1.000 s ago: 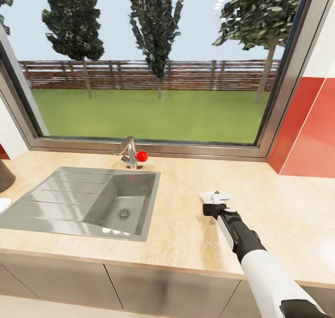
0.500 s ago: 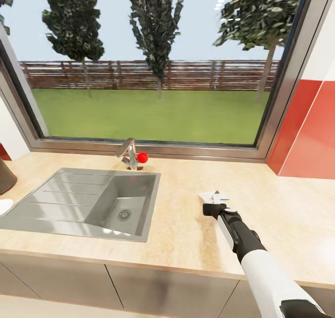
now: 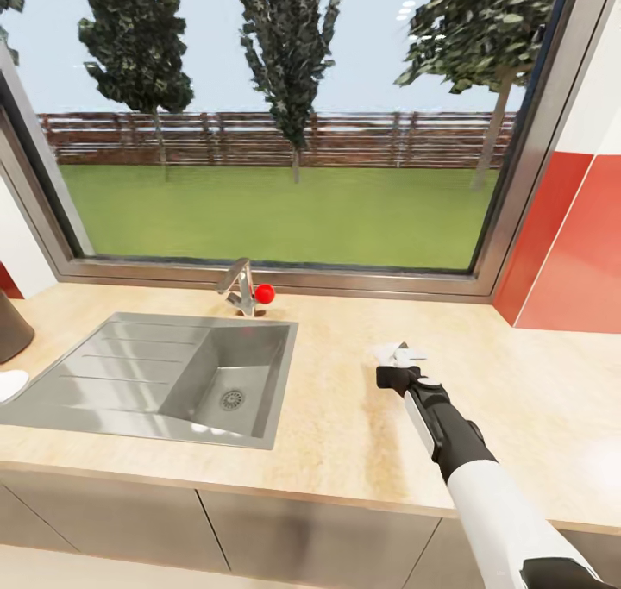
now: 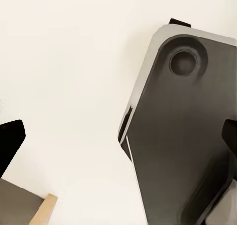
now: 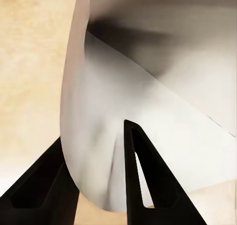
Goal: Set up a coffee station on the kitchen countertop: keep the coffee maker on the countertop, move the bottle of coffee from the kitchen shelf to the counter next to the coffee maker, place a paper coffee filter on top of the coffee maker, put the saucer next to the coffee maker with the coffee cup on the saucer, and place the electric kettle next to the coffee maker.
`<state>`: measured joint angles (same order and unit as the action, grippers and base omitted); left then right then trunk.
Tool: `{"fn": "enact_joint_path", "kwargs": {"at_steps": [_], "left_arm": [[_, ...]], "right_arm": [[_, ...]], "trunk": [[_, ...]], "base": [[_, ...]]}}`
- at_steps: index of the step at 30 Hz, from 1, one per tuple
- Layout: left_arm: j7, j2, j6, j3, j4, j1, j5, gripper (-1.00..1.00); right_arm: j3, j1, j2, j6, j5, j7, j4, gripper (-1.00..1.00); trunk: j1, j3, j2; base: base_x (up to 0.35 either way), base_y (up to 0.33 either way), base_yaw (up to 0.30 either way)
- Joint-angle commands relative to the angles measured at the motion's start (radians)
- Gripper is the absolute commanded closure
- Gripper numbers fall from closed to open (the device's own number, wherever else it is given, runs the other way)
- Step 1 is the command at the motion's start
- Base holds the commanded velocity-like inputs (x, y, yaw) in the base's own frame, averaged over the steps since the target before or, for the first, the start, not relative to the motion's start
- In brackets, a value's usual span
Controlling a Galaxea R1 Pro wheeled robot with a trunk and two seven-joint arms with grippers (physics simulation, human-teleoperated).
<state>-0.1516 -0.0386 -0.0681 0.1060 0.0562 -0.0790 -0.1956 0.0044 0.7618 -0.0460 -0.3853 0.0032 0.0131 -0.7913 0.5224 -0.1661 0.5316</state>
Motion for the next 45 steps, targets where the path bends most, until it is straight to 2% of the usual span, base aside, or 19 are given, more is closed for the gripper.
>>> {"fn": "enact_joint_path", "kwargs": {"at_steps": [1,19,31,45], "left_arm": [[0.0,0.0,-0.004,0.008,-0.001,-0.001,-0.001,-1.0],[0.0,0.002,-0.004,0.008,-0.001,-0.001,-0.002,-1.0],[0.0,0.002,-0.004,0.008,-0.001,-0.001,-0.002,-1.0],[0.0,0.008,-0.004,0.008,0.0,-0.001,-0.002,-1.0]], "right_arm": [[0.0,0.001,0.0,-0.006,0.0,0.0,-0.004,1.0],[0.0,0.001,0.0,-0.004,0.0,-0.001,-0.008,1.0],[0.0,0.001,0.0,-0.004,0.0,-0.001,-0.007,1.0],[-0.001,0.001,0.0,-0.004,0.0,-0.001,-0.008,1.0]], "trunk": [[-0.004,0.001,-0.006],[-0.072,0.083,-0.132],[-0.072,0.102,-0.132],[-0.072,0.1,-0.132]], "base": [[0.0,0.0,0.0],[0.0,0.0,0.0],[0.0,0.0,0.0],[0.0,0.0,0.043]]}}
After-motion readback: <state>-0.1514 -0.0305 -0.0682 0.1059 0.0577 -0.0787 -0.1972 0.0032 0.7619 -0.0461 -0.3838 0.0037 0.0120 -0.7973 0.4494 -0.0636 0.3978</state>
